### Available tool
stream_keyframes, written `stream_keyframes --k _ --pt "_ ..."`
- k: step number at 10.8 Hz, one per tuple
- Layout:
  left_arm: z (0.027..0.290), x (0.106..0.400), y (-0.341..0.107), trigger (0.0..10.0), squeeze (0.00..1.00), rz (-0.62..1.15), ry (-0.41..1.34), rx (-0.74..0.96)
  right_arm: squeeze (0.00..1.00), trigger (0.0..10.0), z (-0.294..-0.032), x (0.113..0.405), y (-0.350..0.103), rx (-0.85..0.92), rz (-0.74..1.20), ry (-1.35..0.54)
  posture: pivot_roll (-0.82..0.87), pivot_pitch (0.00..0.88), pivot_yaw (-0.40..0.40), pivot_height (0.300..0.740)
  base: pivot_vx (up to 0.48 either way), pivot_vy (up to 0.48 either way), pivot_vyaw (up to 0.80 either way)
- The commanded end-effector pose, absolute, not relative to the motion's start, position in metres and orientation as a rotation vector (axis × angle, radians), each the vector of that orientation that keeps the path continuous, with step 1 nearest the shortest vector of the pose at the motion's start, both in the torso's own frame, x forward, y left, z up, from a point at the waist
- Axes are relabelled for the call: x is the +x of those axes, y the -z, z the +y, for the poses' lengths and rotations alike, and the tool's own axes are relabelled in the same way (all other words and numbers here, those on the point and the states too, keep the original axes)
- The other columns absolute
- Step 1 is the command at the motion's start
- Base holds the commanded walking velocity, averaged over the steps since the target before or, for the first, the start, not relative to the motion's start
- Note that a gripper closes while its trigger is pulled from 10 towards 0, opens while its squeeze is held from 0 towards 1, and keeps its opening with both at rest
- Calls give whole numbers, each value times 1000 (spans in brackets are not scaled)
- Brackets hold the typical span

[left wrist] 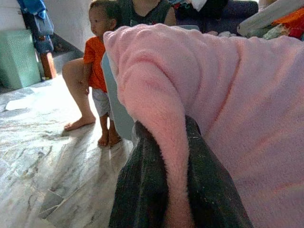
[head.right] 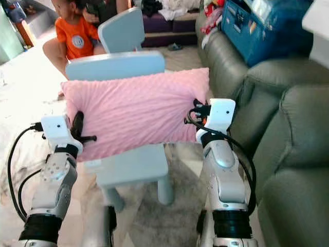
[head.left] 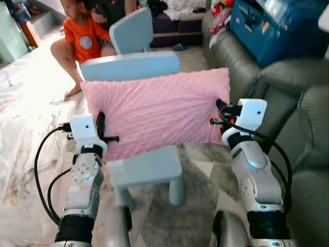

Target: Move the pillow to the sofa

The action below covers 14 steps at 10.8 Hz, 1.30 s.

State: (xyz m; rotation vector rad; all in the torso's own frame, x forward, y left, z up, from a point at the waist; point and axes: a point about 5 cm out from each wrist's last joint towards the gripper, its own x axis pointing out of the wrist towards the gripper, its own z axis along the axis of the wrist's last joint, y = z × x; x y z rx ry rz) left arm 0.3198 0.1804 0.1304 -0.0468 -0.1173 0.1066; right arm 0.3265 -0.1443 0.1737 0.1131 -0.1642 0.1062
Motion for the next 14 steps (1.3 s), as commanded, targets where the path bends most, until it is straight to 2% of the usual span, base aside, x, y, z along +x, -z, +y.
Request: stream_keyframes --k 1,8,14 --pt "187 319 -130 0 0 -108 -128 -38 0 0 -152 327 -183 116 -201 -71 -134 0 37 625 0 0 0" --pt "180 320 -128 0 0 -95 -94 -44 0 0 -153 328 -185 122 -206 -69 -135 0 40 740 0 0 0" --pt "171 317 -121 0 0 -49 -69 -68 0 0 -152 328 -187 125 -209 -73 -129 0 32 740 0 0 0"
